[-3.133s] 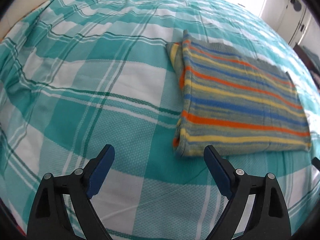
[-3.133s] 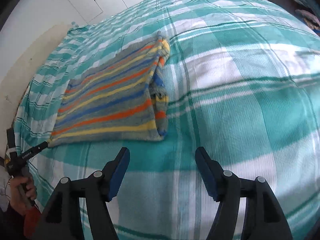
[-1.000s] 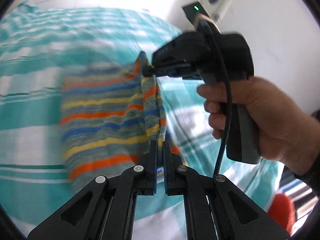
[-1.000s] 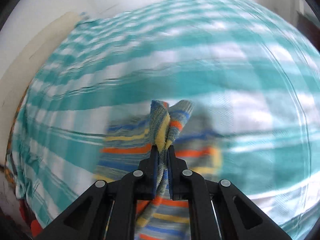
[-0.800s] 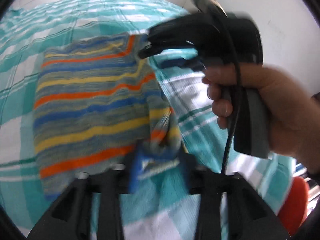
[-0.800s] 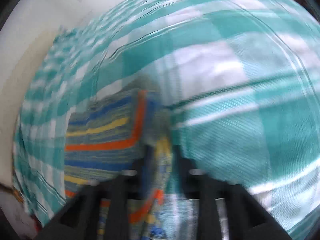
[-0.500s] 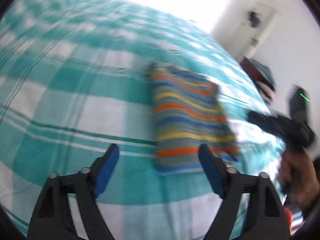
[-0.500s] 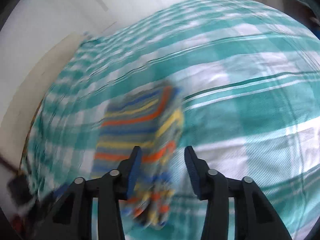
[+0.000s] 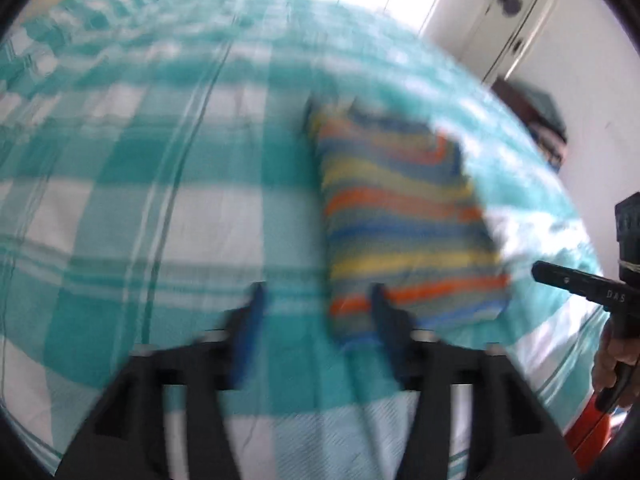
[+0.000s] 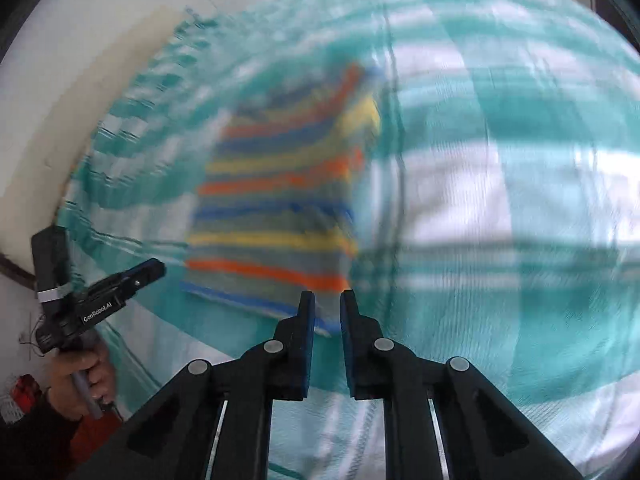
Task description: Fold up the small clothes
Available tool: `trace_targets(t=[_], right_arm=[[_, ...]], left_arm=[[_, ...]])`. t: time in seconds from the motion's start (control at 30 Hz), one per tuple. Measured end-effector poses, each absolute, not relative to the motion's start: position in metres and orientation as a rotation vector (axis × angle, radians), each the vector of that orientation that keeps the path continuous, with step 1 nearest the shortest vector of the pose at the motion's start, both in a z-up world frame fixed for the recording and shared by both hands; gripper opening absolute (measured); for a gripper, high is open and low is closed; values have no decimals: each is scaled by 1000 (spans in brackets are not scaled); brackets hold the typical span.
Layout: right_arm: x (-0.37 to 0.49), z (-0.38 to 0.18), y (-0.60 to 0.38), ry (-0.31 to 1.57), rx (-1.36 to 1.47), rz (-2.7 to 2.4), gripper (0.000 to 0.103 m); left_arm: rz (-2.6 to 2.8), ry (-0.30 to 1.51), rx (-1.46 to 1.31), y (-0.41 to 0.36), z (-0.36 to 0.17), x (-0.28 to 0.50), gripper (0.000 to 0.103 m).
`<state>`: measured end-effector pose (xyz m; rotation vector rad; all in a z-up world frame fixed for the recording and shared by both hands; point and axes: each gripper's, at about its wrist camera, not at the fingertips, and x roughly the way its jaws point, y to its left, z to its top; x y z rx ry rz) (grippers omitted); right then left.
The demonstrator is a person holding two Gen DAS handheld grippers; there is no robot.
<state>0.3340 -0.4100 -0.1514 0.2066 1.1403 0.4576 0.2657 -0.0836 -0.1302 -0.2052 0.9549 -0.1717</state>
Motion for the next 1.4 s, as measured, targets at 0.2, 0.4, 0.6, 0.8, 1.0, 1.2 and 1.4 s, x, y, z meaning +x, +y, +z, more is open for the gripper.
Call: trace_targets(t=[0.2,0.4,0.6,0.8,1.0,1.2,1.4], right_arm=[[390,-125,-362,1017,139,605,16],[418,-205,-364,1205,92,534,12],[450,-146,-359,1044,111,551,13],[529,-207,-351,1160,76,431,16],[471,-153,-348,1029,102,470,21],[354,-142,-338,1009,16,575,29],[304,-193,-365,1060,60,432,35]], left_arm=[[-223,936,-89,-133,-139,300,70],[-228,1034,-73,-120,-195,294,51],[-230,992,-88,-117,-196,282,54],[-229,1006,-75,-120,-192,280,66],[-180,1037,-68,-116,-188,283,81],[-90,1054,-41,-117,-181,278,85],[-51,1069,17,-115,-177,268,87]])
